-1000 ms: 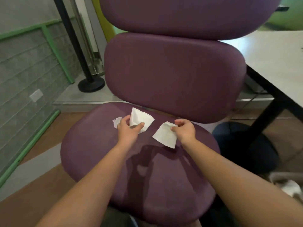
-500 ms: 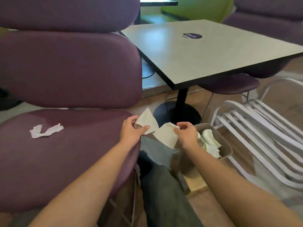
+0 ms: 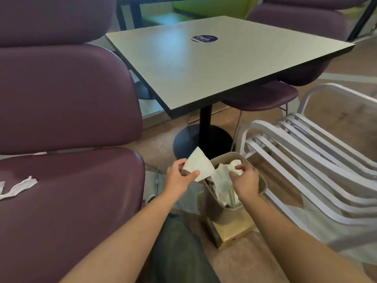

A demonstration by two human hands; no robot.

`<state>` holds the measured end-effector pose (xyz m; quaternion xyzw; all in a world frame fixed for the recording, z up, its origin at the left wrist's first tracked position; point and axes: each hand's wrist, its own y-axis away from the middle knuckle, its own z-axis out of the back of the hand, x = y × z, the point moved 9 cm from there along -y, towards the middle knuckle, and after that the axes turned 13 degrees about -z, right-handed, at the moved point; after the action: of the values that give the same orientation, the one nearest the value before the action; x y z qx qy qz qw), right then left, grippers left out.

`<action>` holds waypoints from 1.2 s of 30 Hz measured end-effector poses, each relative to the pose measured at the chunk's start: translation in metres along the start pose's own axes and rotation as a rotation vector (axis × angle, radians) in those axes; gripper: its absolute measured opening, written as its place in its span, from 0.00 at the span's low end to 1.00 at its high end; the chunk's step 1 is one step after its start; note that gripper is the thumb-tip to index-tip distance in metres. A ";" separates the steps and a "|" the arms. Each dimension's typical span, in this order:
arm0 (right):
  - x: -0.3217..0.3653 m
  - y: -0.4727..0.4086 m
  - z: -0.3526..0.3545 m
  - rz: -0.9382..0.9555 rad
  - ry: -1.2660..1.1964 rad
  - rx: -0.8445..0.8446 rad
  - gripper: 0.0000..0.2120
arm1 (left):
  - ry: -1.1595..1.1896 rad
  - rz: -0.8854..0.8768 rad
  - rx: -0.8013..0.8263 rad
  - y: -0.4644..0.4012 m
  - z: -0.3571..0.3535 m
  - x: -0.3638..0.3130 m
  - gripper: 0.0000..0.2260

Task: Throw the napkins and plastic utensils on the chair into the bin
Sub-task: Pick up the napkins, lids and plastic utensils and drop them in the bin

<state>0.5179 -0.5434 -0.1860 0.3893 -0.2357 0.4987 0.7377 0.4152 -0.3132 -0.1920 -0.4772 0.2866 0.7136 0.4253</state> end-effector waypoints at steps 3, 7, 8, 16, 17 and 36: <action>0.004 0.002 -0.004 0.062 0.008 0.030 0.14 | 0.003 0.013 0.044 -0.003 -0.016 0.003 0.29; 0.008 0.005 -0.027 0.028 -0.154 0.354 0.16 | 0.036 0.023 0.112 -0.009 -0.041 -0.002 0.26; 0.008 0.003 -0.029 0.015 -0.173 0.397 0.16 | 0.044 0.026 0.125 -0.011 -0.047 -0.003 0.26; -0.015 -0.037 -0.006 -0.122 -0.213 0.296 0.13 | 0.080 0.047 0.188 -0.025 -0.083 -0.008 0.24; -0.019 -0.039 -0.004 -0.116 -0.176 0.282 0.13 | 0.064 0.044 0.184 -0.025 -0.083 -0.007 0.23; 0.063 0.048 -0.058 0.298 0.194 0.312 0.20 | -0.198 -0.050 -0.011 -0.021 0.026 -0.007 0.18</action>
<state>0.4965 -0.4522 -0.1575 0.4097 -0.1384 0.6676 0.6061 0.4239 -0.2840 -0.1758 -0.4140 0.2271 0.7480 0.4665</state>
